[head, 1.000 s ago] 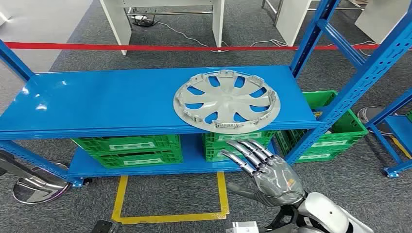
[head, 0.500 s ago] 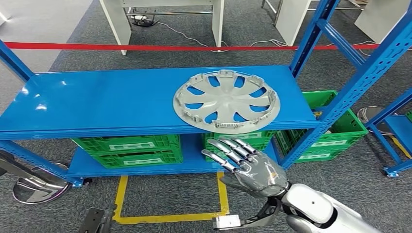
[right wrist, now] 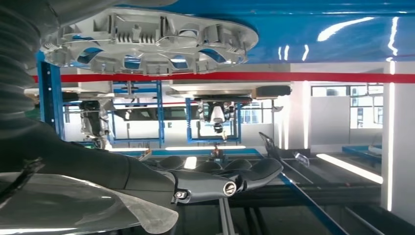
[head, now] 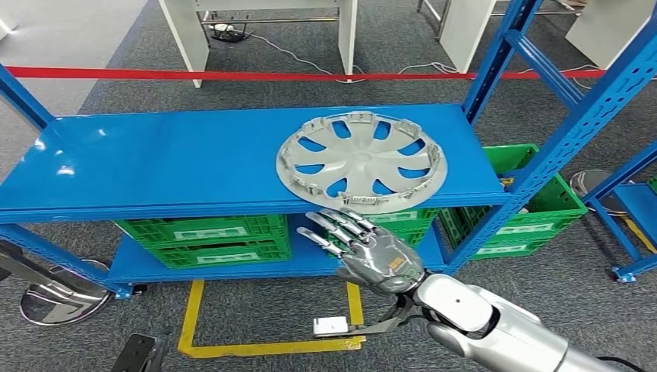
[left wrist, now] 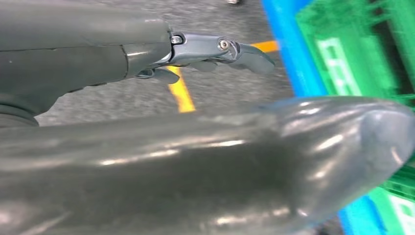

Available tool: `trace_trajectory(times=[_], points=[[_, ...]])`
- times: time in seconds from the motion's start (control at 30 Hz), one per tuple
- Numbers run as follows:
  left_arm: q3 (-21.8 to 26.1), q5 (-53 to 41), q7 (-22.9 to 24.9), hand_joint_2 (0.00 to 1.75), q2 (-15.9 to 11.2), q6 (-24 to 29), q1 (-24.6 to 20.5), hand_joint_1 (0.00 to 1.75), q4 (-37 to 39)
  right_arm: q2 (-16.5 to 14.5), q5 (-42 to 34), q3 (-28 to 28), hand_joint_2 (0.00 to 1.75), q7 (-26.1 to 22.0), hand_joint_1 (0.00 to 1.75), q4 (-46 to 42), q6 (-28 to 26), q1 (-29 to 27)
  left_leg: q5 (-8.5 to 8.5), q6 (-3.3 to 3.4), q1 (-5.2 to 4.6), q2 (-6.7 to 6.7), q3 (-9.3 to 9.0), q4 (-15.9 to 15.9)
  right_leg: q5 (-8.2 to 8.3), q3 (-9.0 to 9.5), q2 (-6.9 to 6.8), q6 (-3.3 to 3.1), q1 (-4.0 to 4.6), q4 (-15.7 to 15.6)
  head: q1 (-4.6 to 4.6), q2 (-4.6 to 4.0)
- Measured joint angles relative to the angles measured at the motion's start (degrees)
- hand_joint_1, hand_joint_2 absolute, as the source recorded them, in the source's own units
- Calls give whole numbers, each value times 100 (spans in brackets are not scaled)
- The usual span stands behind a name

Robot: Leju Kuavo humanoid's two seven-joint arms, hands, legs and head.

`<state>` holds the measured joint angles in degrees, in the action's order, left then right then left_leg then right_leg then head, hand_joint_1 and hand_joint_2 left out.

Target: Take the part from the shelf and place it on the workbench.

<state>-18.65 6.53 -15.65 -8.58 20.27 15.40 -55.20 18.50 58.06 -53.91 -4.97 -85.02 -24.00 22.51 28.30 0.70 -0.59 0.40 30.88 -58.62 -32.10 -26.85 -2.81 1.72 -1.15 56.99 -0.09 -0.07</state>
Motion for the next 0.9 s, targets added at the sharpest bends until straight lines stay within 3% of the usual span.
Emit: trace_trajectory(times=[0.4,0.9], points=[[191,-182,120,0,204,-53,209,0,369,-196,53,-133,175,70,0,363,140,174,0,0,-1,0,5,0,2,-4,0,2,0,-1,1,0],[-286,125,371,0,219,61,244,0,574,-339,221,-220,175,199,0,789,367,540,-2,2,-1,0,6,0,2,-4,-1,3,0,-1,1,0]])
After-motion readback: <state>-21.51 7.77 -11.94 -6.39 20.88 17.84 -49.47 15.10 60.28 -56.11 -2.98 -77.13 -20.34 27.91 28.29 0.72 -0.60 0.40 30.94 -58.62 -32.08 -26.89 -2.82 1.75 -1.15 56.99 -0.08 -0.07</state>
